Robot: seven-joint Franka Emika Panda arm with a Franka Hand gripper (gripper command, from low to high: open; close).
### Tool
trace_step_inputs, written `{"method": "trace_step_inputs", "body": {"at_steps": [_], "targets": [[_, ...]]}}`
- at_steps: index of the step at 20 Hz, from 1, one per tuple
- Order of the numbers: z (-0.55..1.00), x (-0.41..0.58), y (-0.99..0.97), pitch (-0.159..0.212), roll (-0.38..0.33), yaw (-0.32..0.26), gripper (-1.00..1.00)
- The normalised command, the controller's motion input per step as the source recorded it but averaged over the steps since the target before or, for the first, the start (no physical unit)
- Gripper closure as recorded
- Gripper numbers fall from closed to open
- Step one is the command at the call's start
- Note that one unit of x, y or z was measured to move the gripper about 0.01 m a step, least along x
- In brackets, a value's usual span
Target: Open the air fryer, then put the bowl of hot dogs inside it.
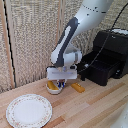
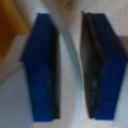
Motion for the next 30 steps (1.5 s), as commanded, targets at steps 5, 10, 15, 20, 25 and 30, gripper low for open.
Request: {"method": "trace_step_inputs", "body": {"at_steps": [5,10,15,20,25,30], "targets": [[0.13,-0.006,-0.07,0.040,0.079,0.000,1.00],[0.42,0.077,0.17,0.064,0.245,0.005,1.00],[0.47,0.215,0.28,0.050,0.228,0.042,1.00],[0.72,0.315,-0.03,0.000,0.147,0.002,1.00],[0.88,0.235,-0.28,-0.028,0.045,-0.018,1.00],[0.88,0.135,-0.47,-0.008,-0.011,-0.004,1.00]]}}
